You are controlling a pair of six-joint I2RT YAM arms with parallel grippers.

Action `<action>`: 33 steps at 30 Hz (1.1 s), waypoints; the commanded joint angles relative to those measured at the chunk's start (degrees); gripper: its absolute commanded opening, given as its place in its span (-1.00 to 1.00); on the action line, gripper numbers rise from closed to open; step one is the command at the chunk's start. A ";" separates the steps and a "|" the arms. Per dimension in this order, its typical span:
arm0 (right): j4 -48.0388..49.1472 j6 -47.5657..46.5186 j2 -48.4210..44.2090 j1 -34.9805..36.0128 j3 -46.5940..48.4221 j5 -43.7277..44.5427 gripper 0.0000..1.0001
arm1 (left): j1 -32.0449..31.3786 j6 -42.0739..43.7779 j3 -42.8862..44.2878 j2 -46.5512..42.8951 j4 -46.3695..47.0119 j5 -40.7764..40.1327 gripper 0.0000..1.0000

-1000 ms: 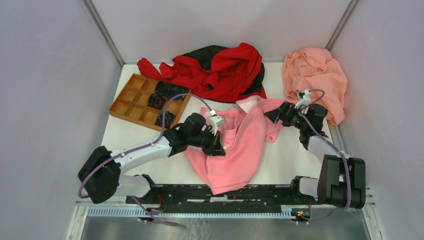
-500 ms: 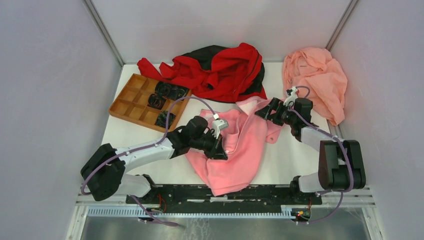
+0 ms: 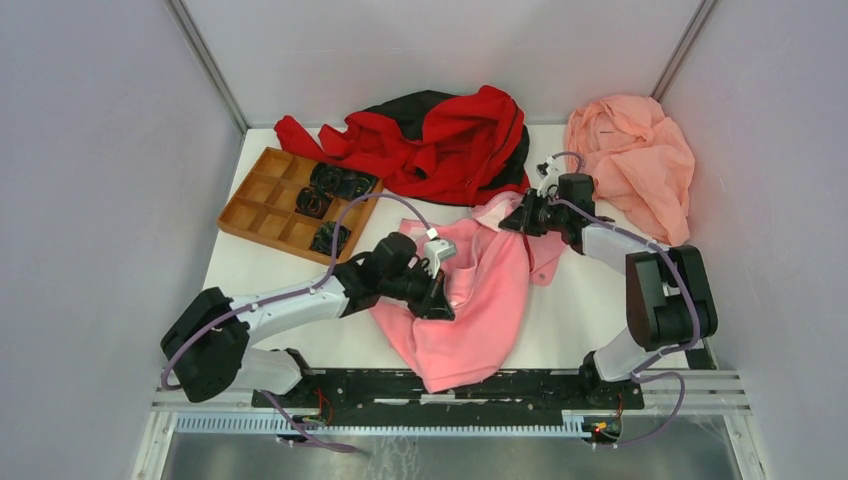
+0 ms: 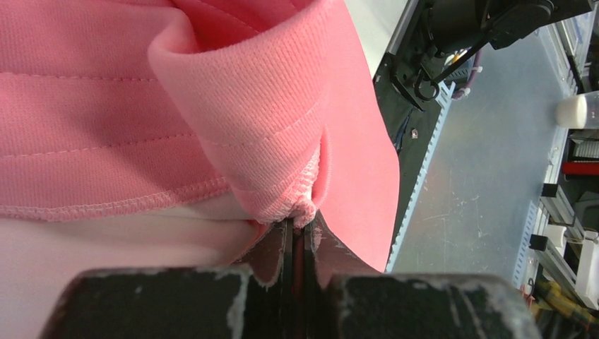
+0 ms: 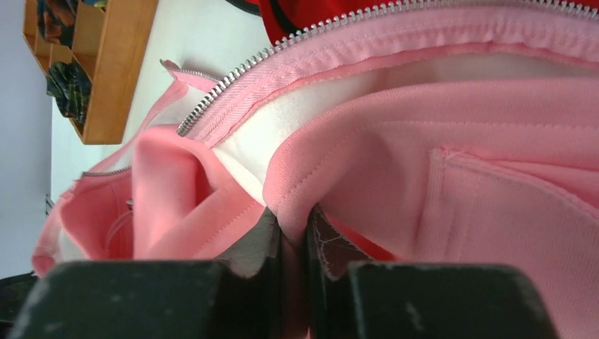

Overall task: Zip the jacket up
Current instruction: Flatten out the jacket at the center of the board.

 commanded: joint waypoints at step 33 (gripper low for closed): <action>-14.95 -38.90 -5.94 -13.60 14.55 0.02 -0.20 | -7.14 -15.74 20.68 19.60 16.22 2.84 0.26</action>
